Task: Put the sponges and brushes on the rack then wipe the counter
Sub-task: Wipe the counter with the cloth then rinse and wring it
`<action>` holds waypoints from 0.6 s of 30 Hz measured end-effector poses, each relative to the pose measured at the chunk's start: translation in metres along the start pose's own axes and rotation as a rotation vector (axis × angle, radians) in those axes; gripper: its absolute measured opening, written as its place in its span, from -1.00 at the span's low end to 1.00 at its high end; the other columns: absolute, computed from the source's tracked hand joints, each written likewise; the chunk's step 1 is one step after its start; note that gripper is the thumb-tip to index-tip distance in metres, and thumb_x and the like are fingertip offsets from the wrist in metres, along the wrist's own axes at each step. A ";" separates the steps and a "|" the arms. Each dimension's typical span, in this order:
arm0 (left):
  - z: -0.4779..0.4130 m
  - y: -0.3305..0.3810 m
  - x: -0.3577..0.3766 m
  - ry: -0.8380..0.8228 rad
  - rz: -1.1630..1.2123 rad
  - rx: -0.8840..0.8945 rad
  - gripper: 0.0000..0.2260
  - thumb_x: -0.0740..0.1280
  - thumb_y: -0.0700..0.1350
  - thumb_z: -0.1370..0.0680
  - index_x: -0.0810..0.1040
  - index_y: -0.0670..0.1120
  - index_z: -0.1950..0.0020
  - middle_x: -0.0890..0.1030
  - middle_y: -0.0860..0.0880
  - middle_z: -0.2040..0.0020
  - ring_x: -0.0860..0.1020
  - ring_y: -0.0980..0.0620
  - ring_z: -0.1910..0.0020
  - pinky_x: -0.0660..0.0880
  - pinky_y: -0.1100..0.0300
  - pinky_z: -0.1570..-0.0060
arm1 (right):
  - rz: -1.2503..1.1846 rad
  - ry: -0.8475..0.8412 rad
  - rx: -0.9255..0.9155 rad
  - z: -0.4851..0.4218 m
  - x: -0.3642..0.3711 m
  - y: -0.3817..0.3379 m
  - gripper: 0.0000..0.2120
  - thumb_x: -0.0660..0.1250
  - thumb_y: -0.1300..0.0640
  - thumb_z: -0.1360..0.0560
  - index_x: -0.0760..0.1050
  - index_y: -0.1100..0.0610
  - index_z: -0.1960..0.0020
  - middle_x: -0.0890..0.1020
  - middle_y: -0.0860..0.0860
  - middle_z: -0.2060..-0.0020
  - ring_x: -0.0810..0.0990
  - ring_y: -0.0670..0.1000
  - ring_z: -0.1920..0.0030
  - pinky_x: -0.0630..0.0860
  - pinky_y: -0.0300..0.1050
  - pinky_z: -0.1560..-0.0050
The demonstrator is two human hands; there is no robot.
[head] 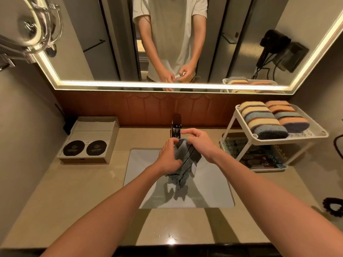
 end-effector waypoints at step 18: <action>-0.026 0.001 0.019 -0.169 0.017 -0.058 -0.87 0.41 -0.16 -0.52 0.63 -0.03 -0.06 0.67 0.05 0.11 0.63 0.11 0.13 0.61 0.18 0.04 | -0.030 0.160 -0.102 -0.011 -0.058 -0.016 -0.66 0.14 0.36 -0.45 0.68 0.13 0.13 0.66 -0.03 0.22 0.61 0.00 0.12 0.55 -0.09 0.09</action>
Point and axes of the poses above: each hand's wrist, its own z-axis away from the middle knuckle, its own x-axis out of the palm, y = z × x, the point moved 9 cm from there along -z, towards the middle knuckle
